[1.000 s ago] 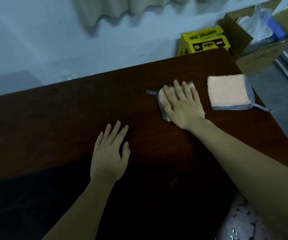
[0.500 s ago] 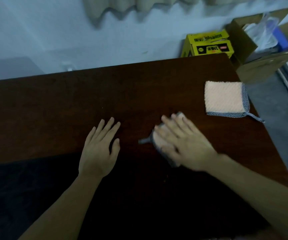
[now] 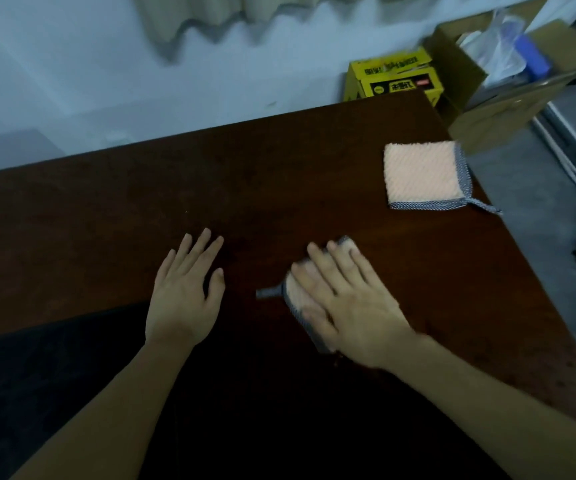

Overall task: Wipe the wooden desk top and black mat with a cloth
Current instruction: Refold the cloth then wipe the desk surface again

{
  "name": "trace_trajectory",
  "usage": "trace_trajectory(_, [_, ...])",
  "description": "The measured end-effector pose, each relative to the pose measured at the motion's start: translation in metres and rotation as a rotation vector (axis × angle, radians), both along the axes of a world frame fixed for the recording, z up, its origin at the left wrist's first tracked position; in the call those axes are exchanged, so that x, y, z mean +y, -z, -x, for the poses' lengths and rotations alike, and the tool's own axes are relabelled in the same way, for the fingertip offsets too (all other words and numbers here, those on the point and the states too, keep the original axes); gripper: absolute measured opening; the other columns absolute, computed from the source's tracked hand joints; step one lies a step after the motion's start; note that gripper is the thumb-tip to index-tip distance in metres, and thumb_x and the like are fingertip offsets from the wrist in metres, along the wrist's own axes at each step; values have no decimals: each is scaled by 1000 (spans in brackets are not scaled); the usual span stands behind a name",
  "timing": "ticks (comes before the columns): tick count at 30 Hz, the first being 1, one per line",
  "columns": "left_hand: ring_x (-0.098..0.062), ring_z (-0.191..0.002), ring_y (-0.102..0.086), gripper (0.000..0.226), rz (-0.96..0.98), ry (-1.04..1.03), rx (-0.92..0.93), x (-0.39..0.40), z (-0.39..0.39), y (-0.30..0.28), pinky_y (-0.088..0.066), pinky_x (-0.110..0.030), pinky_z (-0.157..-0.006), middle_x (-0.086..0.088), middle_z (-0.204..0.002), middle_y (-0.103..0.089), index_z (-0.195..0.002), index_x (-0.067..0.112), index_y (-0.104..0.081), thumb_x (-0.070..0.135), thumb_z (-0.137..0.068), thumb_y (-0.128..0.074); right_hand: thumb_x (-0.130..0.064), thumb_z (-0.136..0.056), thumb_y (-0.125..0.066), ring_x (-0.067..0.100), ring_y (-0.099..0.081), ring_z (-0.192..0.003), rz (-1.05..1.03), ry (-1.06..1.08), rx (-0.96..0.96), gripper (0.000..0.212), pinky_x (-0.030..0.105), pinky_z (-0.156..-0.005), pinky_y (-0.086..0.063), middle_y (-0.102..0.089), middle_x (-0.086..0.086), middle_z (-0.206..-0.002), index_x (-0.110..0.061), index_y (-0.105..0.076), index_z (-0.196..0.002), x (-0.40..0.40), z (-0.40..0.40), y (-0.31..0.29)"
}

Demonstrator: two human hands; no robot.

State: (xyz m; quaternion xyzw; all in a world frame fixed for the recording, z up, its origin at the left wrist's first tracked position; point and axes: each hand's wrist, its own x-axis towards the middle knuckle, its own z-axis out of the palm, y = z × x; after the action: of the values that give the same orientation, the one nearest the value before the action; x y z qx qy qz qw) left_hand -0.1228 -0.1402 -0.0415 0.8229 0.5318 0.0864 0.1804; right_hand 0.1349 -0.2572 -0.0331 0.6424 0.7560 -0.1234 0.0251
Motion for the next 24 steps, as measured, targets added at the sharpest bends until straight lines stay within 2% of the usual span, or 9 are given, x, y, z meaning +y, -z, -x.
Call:
trace_trajectory(3, [-8, -154, -4, 61, 3, 3, 11, -1, 0, -1, -8, -38, -127, 12, -166, -17, -157, 31, -30, 52, -101, -18, -61, -105, -21, 26, 5, -157, 43, -138, -22, 64, 47, -126, -1, -2, 2, -170, -35, -5, -162, -29, -17, 5])
trace_trajectory(5, [-9, -154, -4, 62, 2, 5, 15, 0, 0, -1, -7, -39, -127, 12, -166, -17, -157, 32, -30, 53, -100, -17, -62, -104, -22, 25, 4, -157, 32, -129, -25, 65, 46, -125, 0, -3, -1, -170, -40, -3, -162, -15, -31, 9])
trace_trajectory(7, [-10, -154, -5, 59, -9, 18, 11, 0, 0, 0, -8, -39, -127, 12, -166, -17, -157, 31, -30, 52, -102, -19, -59, -103, -24, 25, 4, -157, -7, -12, -58, 65, 45, -125, 2, -3, 0, -171, -42, 1, -160, 17, -44, 11])
trace_trajectory(10, [-9, -154, -4, 53, -26, 16, 0, -1, 2, 2, -7, -39, -127, 12, -166, -17, -157, 31, -30, 45, -106, -25, -58, -104, -16, 24, 14, -156, 6, 227, -77, 63, 44, -125, 10, 8, -1, -171, -41, 8, -160, 69, -49, 8])
trace_trajectory(13, [-9, -154, -4, 54, -37, 20, 4, -1, 2, 5, -6, -38, -127, 12, -166, -15, -157, 32, -27, 45, -105, -24, -58, -104, -10, 26, 16, -155, 18, 349, -46, 62, 48, -124, 10, 11, 1, -170, -37, 8, -161, 86, -32, 7])
trace_trajectory(19, [-12, -155, 0, 58, -12, 38, 84, -2, 3, 2, -4, -39, -127, 9, -167, -10, -159, 31, -21, 48, -104, -16, -55, -105, -10, 28, 16, -155, -11, 237, -37, 63, 46, -125, 11, 8, 4, -170, -34, 7, -162, -2, 11, 0])
trace_trajectory(22, [-12, -154, 2, 58, -27, 46, 97, -4, 1, 0, -2, -40, -127, 9, -168, -8, -159, 33, -20, 49, -104, -15, -62, -102, -8, 22, 24, -153, 41, 157, -22, 65, 45, -124, 11, 16, -3, -168, -39, 9, -160, -52, 14, -2])
trace_trajectory(24, [-12, -154, 1, 57, -65, 73, 93, -4, 0, 0, -2, -40, -126, 10, -167, -10, -159, 33, -21, 48, -104, -16, -65, -100, -8, 21, 21, -154, 67, 143, -29, 66, 43, -124, 11, 16, -6, -167, -42, 8, -160, -56, -2, -2])
